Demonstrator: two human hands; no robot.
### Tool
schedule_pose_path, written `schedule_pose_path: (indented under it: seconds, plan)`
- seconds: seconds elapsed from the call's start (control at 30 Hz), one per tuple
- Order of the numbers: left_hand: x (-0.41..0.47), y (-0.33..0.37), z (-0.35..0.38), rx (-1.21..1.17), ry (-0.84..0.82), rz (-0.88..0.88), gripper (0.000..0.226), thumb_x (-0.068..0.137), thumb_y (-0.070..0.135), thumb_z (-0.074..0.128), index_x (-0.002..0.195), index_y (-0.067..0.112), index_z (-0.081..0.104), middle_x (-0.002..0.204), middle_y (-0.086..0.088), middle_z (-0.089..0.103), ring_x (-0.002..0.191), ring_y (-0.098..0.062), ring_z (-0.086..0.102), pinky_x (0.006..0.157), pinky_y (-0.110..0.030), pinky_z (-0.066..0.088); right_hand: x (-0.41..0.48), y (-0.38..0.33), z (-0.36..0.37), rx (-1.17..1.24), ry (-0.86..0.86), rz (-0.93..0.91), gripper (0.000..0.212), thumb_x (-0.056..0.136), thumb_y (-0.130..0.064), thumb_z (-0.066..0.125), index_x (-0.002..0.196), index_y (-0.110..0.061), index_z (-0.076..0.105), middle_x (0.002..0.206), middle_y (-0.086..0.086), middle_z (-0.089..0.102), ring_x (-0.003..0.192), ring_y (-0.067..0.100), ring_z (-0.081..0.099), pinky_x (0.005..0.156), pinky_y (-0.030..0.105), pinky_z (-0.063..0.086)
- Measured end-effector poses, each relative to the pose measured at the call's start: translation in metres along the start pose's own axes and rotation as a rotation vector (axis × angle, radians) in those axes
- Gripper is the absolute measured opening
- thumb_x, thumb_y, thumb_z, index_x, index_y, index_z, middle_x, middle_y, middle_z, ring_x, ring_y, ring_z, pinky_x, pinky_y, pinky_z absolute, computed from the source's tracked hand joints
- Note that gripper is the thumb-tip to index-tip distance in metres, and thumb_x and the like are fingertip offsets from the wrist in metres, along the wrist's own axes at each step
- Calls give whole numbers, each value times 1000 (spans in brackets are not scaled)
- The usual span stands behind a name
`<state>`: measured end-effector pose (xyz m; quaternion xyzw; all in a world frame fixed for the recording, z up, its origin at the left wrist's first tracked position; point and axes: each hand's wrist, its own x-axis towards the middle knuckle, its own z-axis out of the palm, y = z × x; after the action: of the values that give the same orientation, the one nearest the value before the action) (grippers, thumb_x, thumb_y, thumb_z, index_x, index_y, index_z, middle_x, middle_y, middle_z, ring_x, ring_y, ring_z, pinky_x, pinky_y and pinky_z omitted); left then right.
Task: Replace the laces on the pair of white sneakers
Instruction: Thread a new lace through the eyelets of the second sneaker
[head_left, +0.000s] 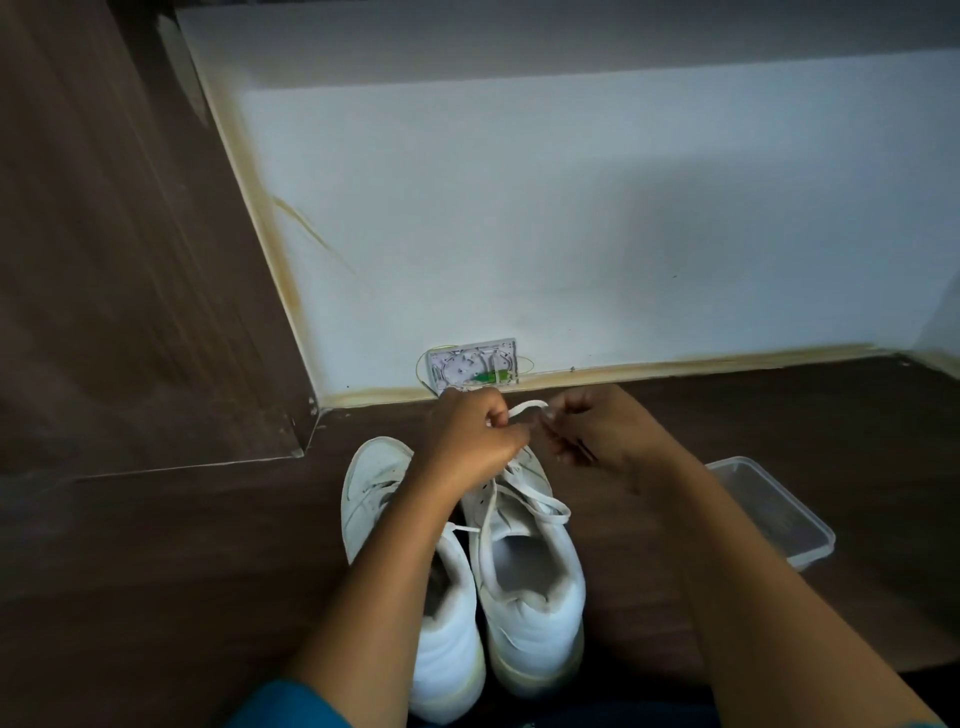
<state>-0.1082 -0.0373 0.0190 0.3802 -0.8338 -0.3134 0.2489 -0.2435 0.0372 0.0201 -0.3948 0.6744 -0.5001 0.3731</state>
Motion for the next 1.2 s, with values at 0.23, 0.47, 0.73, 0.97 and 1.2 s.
schedule_pose_path:
  seconds: [0.23,0.47,0.73,0.97,1.2]
  plan:
    - [0,-6,7,462,-123,-200,19,70,44,58,74,26,64,106,-3,57,112,-30,49,94,-46,44,1,-1,12,-95,-16,83,26,95,-12,52,70,-11,60,52,2,53,42,11,39,42,20,29]
    - [-1,-10,6,230,-122,-193,35,82,31,64,59,15,44,66,-3,49,67,-21,47,57,-28,33,0,0,10,-320,3,38,26,89,-16,63,66,-8,56,58,5,63,40,9,53,42,20,41]
    - [-1,-6,3,247,-221,-165,17,76,5,59,73,13,73,80,-5,71,76,-18,65,70,-26,53,0,1,6,-278,-94,109,13,88,3,59,78,3,67,62,11,61,56,20,57,56,27,55]
    - [-1,-6,7,222,-218,-207,14,70,7,68,81,1,73,81,-19,69,75,-27,65,71,-35,55,1,6,9,-257,-109,119,11,87,3,60,77,1,65,62,12,54,48,13,49,46,19,46]
    - [-3,-5,7,154,-201,-235,12,71,4,70,81,3,75,87,-19,71,80,-27,68,74,-34,55,8,13,18,-205,-94,141,21,93,0,53,74,-2,62,65,11,58,51,13,53,51,20,52]
